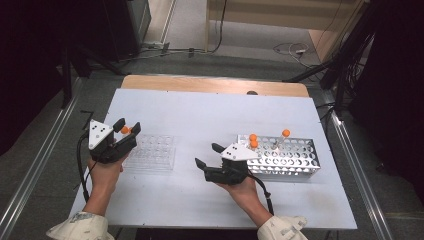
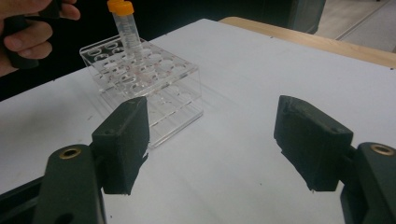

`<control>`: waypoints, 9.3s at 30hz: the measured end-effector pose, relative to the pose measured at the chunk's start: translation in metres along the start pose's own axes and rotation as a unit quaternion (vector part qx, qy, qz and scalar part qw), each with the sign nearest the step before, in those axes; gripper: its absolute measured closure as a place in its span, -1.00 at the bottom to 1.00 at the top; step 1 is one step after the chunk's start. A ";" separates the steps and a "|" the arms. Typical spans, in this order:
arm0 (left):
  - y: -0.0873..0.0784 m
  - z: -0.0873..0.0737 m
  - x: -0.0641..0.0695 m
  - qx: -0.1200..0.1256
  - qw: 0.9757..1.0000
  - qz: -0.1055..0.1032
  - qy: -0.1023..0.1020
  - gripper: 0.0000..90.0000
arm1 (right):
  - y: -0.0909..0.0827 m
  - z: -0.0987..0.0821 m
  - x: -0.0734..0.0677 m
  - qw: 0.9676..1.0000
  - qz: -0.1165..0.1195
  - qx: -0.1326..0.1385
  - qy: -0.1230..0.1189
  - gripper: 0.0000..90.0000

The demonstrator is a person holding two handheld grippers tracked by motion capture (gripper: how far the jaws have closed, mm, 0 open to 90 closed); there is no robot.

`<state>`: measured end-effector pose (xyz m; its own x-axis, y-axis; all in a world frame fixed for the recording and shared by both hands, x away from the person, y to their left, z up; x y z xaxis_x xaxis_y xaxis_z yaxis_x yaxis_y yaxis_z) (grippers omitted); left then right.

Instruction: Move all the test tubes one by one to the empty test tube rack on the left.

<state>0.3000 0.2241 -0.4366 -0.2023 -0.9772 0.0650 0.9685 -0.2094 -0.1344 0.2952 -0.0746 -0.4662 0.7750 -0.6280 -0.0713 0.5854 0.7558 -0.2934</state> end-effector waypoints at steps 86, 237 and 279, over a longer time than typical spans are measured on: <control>-0.002 0.004 0.029 -0.012 0.999 -0.036 -0.014 -0.72 | -0.073 -0.043 0.078 0.980 -0.190 0.056 -0.004 0.21; 0.000 -0.008 0.119 -0.019 0.978 -0.206 -0.004 0.54 | 0.024 -0.001 -0.033 0.999 0.005 0.030 -0.016 -0.13; 0.003 0.023 0.010 0.026 0.999 -0.042 -0.013 0.54 | -0.001 -0.013 -0.019 1.000 0.003 0.017 -0.006 -0.27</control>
<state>0.3041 0.2146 -0.4133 -0.2790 -0.9551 0.0996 0.9550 -0.2869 -0.0758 0.2770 -0.0656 -0.4766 0.7818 -0.6205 -0.0610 0.5877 0.7660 -0.2605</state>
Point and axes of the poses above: each handheld gripper's, and its own axes: y roughly forward along the jaws, z roughly out of its top, x roughly to its right, the point moved 4 cm from there along y, roughly forward along the jaws, and after that the axes turned 7 degrees about x, right-handed, at the moved point
